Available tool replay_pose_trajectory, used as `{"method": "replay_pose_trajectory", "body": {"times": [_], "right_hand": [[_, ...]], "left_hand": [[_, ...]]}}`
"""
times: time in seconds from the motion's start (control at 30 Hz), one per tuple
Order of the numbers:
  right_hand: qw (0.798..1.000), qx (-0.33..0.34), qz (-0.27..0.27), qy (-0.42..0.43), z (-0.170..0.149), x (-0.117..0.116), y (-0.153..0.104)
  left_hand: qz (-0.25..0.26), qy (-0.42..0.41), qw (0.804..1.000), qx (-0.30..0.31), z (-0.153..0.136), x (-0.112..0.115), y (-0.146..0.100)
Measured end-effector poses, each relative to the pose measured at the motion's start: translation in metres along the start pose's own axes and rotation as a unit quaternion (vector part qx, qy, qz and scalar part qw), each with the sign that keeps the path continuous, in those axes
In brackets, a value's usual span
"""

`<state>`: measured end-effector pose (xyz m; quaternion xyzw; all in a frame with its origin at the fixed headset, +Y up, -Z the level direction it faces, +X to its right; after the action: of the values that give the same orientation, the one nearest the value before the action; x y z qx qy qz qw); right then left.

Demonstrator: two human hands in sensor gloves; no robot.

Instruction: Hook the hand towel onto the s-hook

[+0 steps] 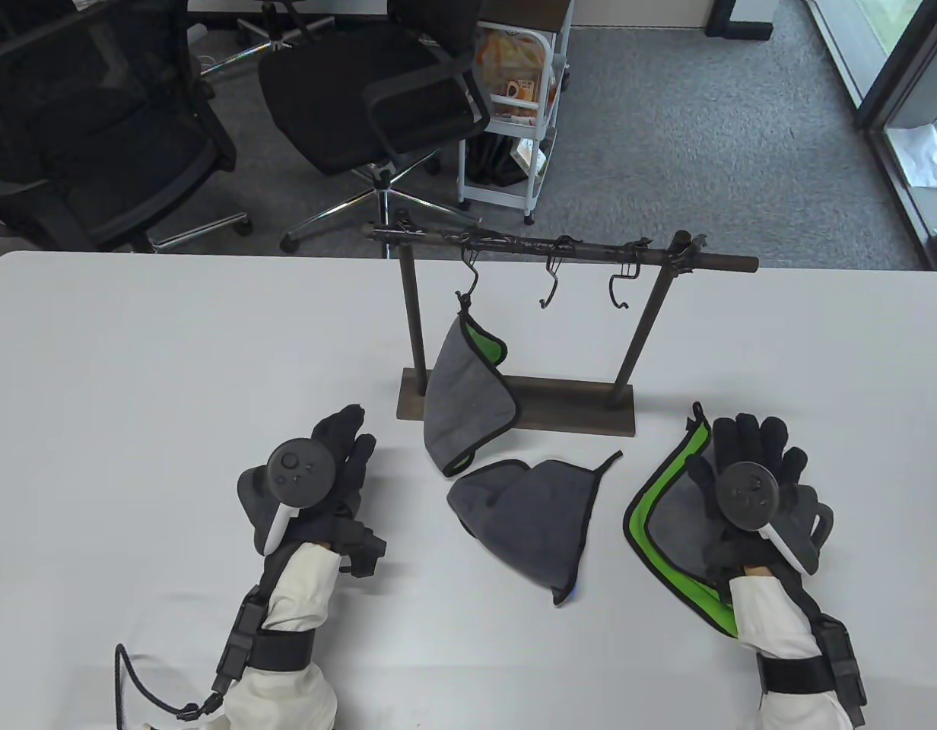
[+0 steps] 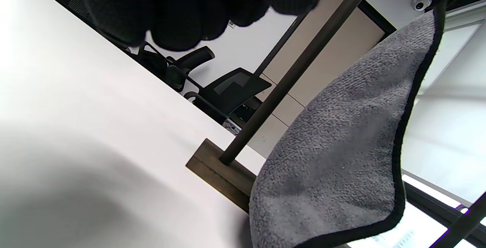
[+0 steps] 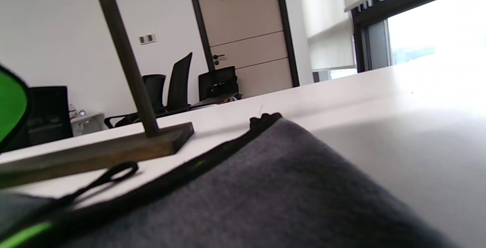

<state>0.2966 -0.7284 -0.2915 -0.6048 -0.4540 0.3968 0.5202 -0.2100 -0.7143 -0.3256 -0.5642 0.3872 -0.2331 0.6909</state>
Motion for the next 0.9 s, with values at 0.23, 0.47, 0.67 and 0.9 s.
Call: {"method": "replay_pose_trajectory", "body": {"times": [0.23,0.47,0.67,0.9], "right_hand": [[0.997,-0.066,0.000,0.047,-0.001,0.008,0.028],[0.989,-0.146,0.035,0.005,-0.001,0.002,0.054],[0.978,-0.189,0.074,-0.049,-0.005,-0.018,0.069],[0.971,-0.189,0.110,-0.093,0.000,-0.041,0.078]], "left_hand": [[-0.010,0.012,1.000,-0.006,-0.006,0.007,0.004],[-0.013,0.014,1.000,-0.002,-0.004,0.009,0.004],[-0.014,0.020,1.000,-0.001,-0.004,0.009,0.004],[-0.019,0.029,0.999,-0.002,-0.004,0.012,0.004]]}}
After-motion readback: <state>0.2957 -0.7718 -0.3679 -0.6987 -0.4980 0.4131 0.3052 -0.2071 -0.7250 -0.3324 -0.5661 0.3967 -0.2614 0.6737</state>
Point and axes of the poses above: the tracker on the back of each hand, its own z axis roughly to the thumb side, its own y axis roughly from the wrist to the fingertips, x = y × z, the point moved 2 cm from there along y, roughly from the wrist to the fingertips, and after that the axes turned 10 degrees about z, right-handed, at the moved point
